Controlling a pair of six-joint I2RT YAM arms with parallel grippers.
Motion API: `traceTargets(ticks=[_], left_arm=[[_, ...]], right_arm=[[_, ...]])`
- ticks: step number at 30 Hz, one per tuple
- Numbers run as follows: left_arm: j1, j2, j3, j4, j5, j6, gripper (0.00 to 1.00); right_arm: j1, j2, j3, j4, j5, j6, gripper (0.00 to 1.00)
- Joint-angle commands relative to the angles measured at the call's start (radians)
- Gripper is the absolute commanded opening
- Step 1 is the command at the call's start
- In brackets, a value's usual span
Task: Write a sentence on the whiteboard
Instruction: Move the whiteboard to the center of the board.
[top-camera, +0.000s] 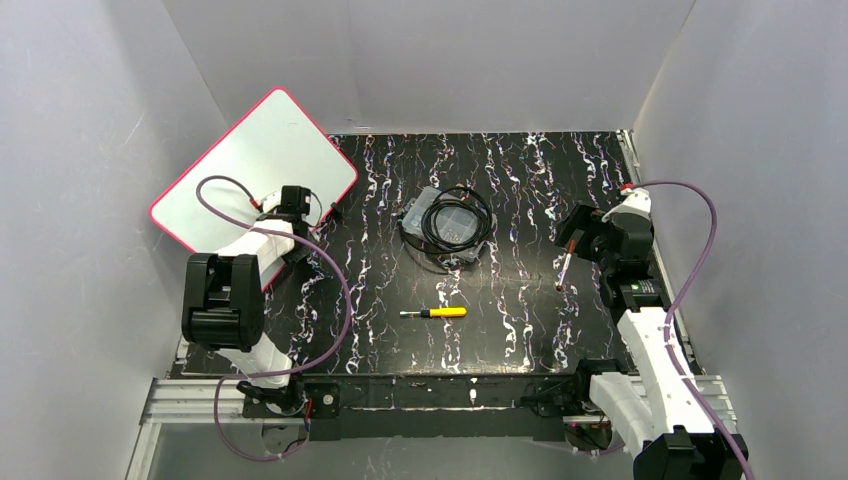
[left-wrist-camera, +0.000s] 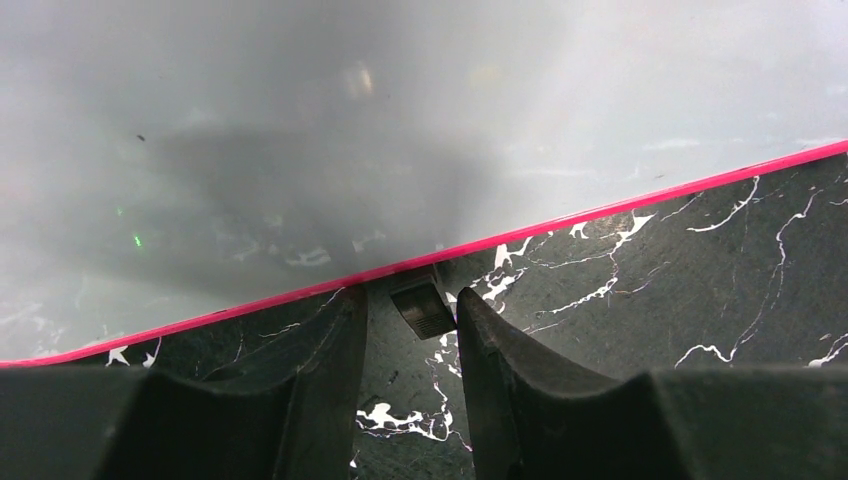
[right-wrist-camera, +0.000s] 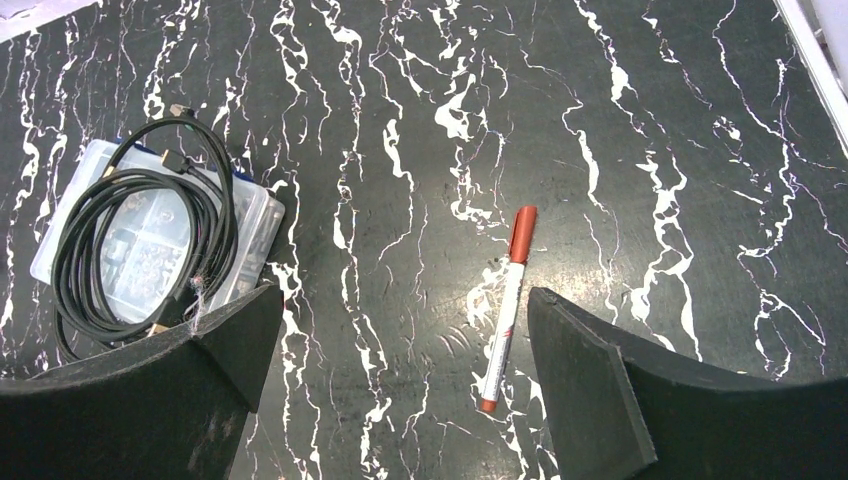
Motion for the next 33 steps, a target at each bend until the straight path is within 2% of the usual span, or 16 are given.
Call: traceTargets(ticks=[1,5,10,16,33], left_arm=[[0.0,0.006,0.037,-0.003,-0.071,0.033,0.34],[0.001,0.013,0.046,-0.005,-0.069,0.049,0.22],[0.001,0.005,0.036,-0.015,-0.064,0.05,0.18],[0.0,-0.025,0.001,-0.024,-0.051,0.029,0.0],[-0.175,-0.198,-0.15,-0.045,-0.183,-0.023,0.0]], right_arm=[[-0.005,0.005,0.031,0.046,-0.024,-0.018,1.0],[-0.004,0.011,0.027,0.05,-0.032,-0.019,1.0],[-0.004,0.019,0.029,0.052,-0.043,-0.021,1.0],[-0.004,0.023,0.03,0.052,-0.047,-0.022,1.0],[-0.005,0.034,0.032,0.049,-0.063,-0.025,1.0]])
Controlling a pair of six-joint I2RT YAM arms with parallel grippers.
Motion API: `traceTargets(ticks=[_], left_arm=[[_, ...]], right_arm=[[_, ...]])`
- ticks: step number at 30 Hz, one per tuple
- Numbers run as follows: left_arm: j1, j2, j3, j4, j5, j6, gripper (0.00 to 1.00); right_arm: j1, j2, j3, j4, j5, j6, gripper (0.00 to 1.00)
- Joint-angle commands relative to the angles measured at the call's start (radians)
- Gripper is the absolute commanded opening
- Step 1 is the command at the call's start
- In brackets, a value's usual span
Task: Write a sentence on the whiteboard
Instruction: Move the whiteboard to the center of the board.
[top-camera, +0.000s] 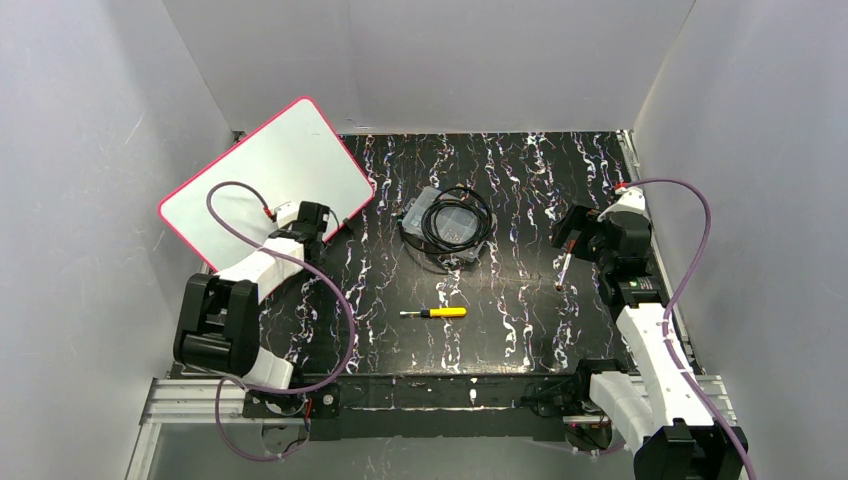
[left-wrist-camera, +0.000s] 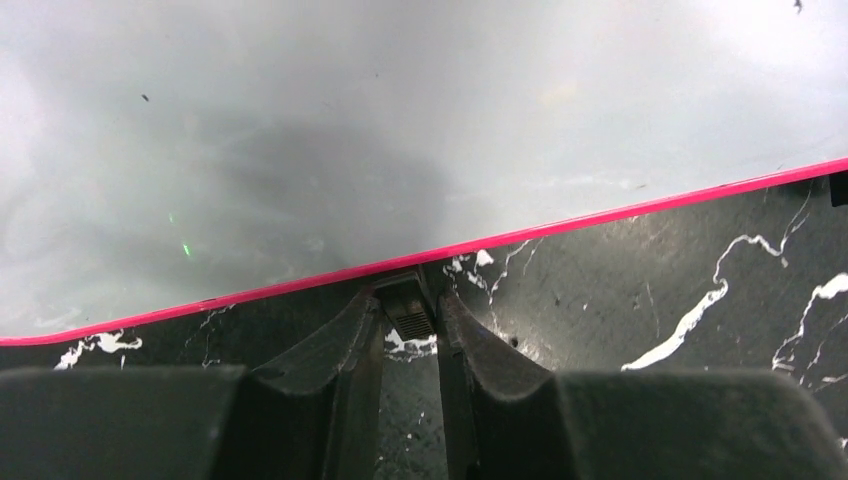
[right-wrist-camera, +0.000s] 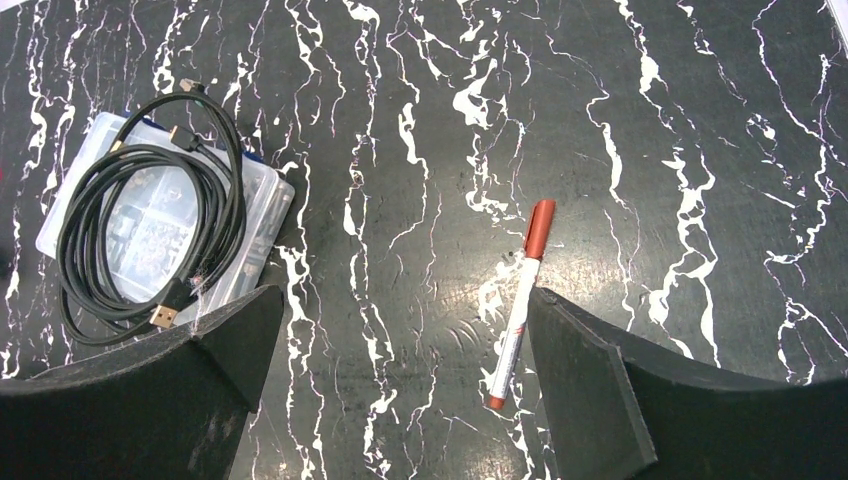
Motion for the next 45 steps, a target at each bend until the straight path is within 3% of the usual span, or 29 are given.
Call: traceTargets(ticks=[1,16,37,45], left_arm=[[-0.051,-0.084,-0.04,-0.042,-0.08,-0.024,0.0],[-0.246,-0.216,-0.206,-0.125,-0.098,-0.21,0.0],[-0.364,-0.386,-0.295,-0.33,-0.069,-0.371,0.0],[-0.384,-0.466,-0.33,-0.351,-0.043,-0.346,0.0]], right_arm=[[-0.004,0.009,0.033,0.041,-0.011,-0.01,1.0],[-0.004,0.036,0.038,0.036,-0.028,-0.013,1.0],[-0.004,0.059,0.046,0.03,-0.041,-0.017,1.0],[-0.005,0.074,0.047,0.03,-0.041,-0.017,1.0]])
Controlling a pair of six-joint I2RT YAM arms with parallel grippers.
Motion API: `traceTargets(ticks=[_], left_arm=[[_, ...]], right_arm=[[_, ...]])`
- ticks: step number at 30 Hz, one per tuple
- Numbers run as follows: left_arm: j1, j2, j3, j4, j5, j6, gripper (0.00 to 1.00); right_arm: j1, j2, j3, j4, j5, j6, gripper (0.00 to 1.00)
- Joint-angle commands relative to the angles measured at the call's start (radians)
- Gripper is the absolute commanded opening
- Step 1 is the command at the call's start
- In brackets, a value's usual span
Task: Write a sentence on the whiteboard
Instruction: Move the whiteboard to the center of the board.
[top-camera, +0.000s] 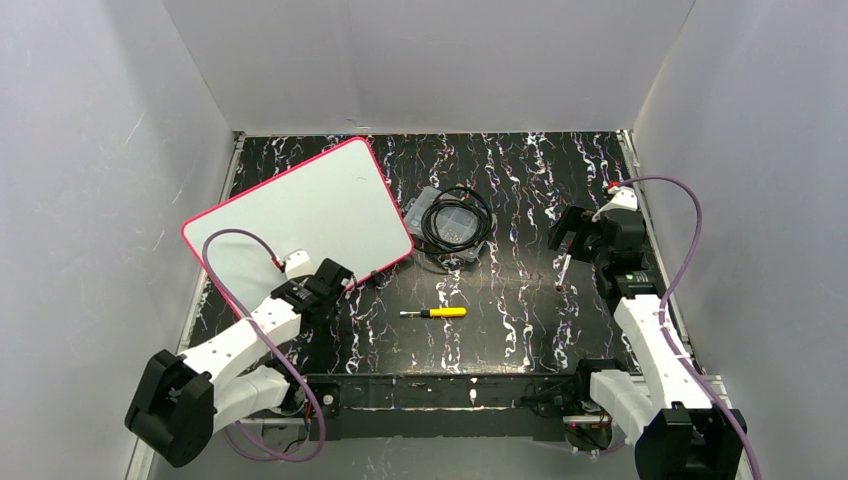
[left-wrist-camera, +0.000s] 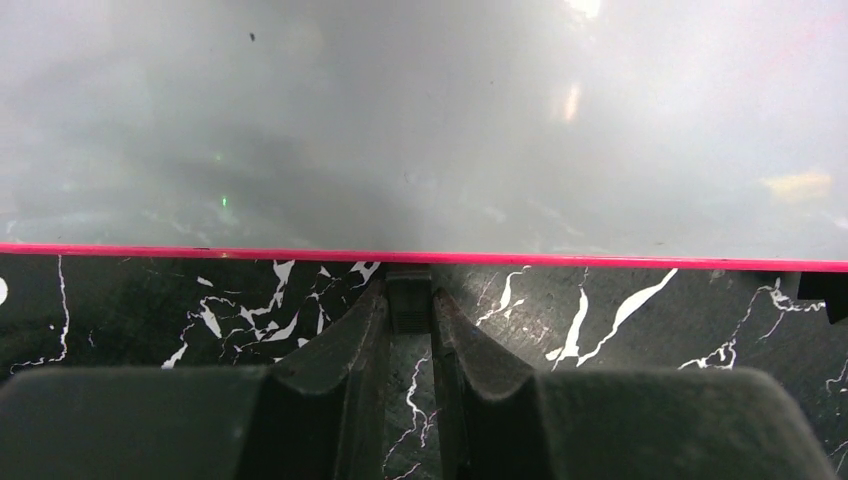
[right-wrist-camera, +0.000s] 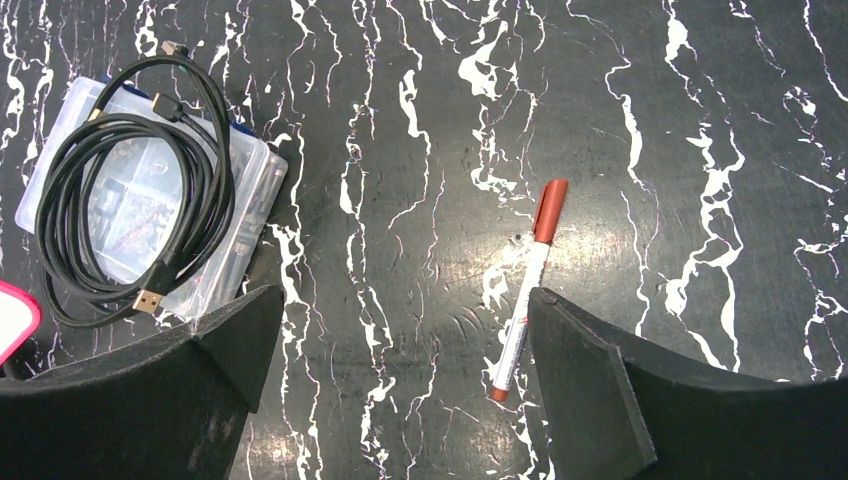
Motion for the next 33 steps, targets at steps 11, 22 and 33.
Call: traceTargets(ticks=[11,22,33], left_arm=[[-0.108,0.014,-0.007,-0.031,0.036,0.096,0.0],[-0.17,0.023,-0.01,-0.005,0.047,0.132,0.0],[-0.17,-0.068,0.011,-0.176,0.029,0.027,0.0]], right_arm=[[-0.005,0.021,0.052,0.026,-0.009,-0.012,1.0],[-0.005,0.035,0.055,0.022,-0.01,-0.013,1.0],[-0.004,0.052,0.062,0.017,-0.01,-0.015,1.0]])
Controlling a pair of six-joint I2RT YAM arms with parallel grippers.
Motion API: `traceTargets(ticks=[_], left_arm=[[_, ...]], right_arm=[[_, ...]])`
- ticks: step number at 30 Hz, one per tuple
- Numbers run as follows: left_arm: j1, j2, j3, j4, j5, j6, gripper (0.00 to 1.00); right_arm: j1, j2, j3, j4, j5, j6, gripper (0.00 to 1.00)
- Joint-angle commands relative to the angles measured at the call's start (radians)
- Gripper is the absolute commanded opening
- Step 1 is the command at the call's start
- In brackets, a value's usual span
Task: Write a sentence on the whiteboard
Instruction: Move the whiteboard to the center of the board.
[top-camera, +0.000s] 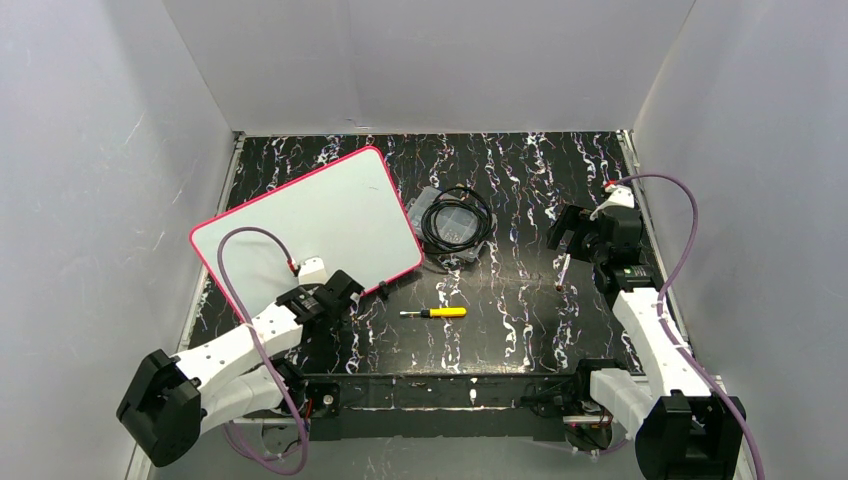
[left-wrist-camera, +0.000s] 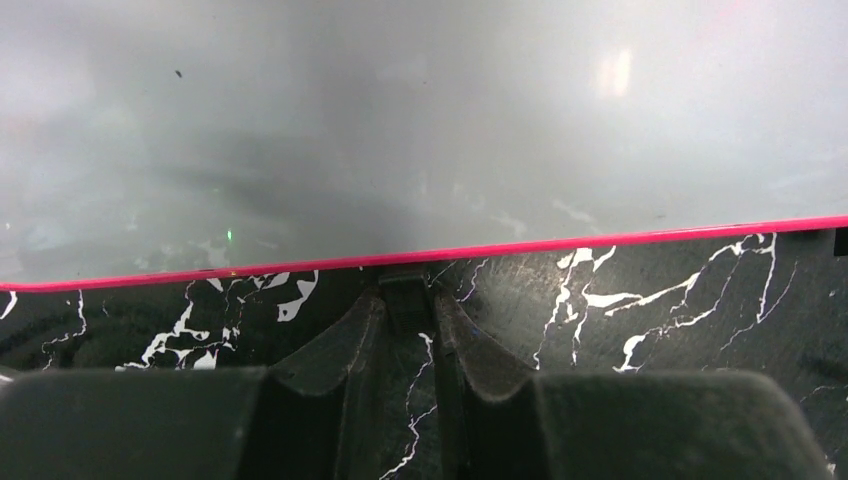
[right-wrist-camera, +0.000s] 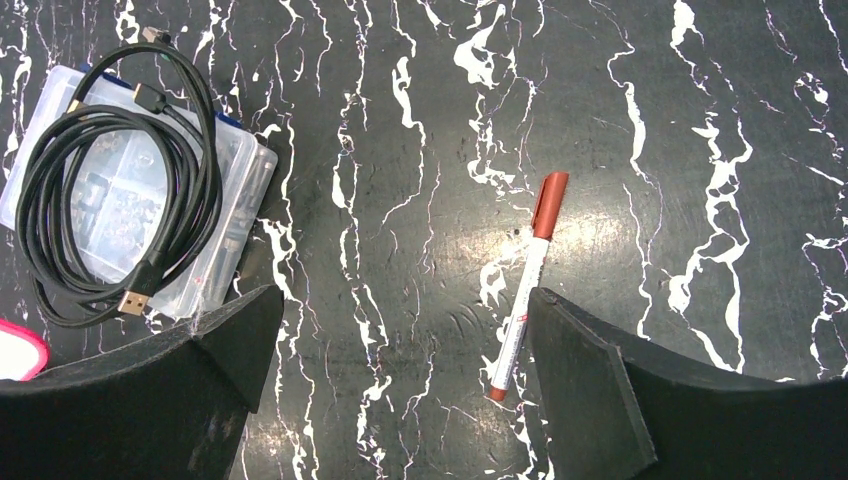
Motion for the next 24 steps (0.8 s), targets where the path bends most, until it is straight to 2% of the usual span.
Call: traceTargets(ticks=[1,5,14,24], left_arm=[[-0.013,-0.035,0.014,-0.1,0.044,-0.007,0.0],[-0.014,-0.042,-0.008,-0.071,0.088,0.007,0.0],[-0.023,-0.049,-0.005,0.046,0.104,0.172,0.0],[-0.038,-0.058,-0.024,0.127,0.154,0.262,0.0]], right_arm=[[-0.004,0.003,0.051,0.019,-0.008,-0.014,1.0],[-0.005,0.007,0.051,0.018,-0.008,-0.015,1.0],[-0.005,0.028,0.055,0.015,-0.007,-0.015,1.0],[-0.004,0.045,0.059,0.012,-0.008,-0.016,1.0]])
